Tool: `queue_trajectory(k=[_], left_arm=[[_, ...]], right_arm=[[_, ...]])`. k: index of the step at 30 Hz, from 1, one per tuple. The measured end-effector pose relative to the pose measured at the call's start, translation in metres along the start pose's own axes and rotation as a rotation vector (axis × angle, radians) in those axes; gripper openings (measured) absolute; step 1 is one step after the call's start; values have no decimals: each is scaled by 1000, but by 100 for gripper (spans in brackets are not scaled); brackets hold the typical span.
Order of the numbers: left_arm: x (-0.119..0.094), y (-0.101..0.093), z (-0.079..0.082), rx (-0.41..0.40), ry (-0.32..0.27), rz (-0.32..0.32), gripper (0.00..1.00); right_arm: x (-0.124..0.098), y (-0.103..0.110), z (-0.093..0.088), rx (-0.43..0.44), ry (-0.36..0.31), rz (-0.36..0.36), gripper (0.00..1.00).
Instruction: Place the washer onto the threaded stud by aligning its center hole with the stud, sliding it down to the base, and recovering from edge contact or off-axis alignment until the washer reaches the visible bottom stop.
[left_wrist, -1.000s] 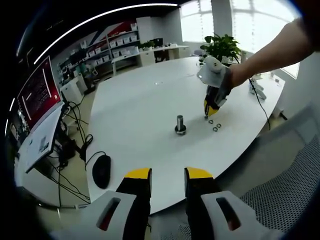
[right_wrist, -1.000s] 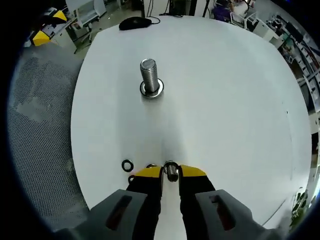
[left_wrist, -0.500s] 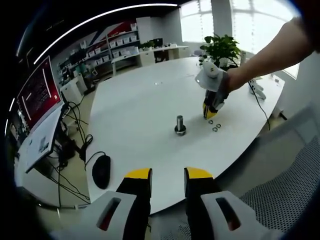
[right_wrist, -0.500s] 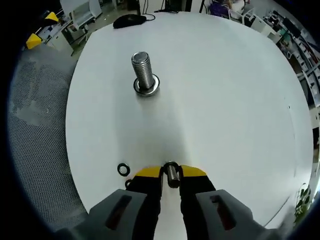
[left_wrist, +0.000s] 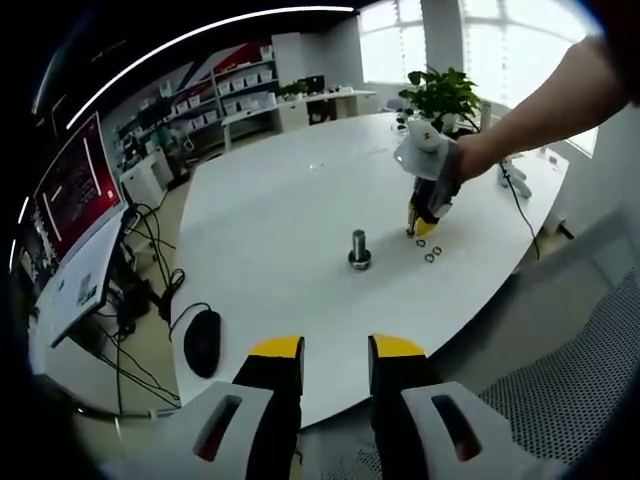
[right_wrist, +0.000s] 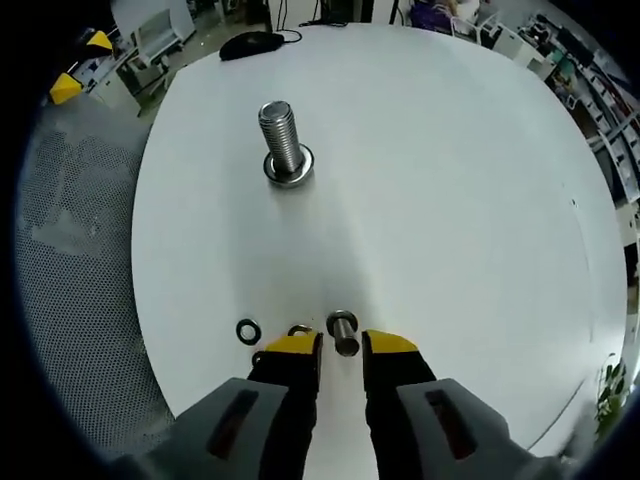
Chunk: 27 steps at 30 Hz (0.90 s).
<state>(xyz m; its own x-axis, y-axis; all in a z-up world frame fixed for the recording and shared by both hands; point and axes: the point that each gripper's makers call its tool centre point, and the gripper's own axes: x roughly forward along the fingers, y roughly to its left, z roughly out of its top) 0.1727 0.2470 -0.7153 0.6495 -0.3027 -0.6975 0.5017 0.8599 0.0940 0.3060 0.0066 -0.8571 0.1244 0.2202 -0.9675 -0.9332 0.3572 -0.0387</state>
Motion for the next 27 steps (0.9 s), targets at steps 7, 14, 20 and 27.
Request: queue_trajectory(k=[7, 14, 20, 27], left_arm=[[0, 0, 0, 2, 1, 1, 23], [0, 1, -1, 1, 3, 6, 23], [0, 2, -2, 0, 8, 7, 23], [0, 2, -1, 0, 2, 10, 23]], right_arm=[[-3, 6, -14, 34, 3, 3, 20], [-2, 18, -19, 36, 3, 30, 21], [-2, 33, -17, 16, -7, 72, 24], [1, 48, -20, -17, 4, 96, 24]])
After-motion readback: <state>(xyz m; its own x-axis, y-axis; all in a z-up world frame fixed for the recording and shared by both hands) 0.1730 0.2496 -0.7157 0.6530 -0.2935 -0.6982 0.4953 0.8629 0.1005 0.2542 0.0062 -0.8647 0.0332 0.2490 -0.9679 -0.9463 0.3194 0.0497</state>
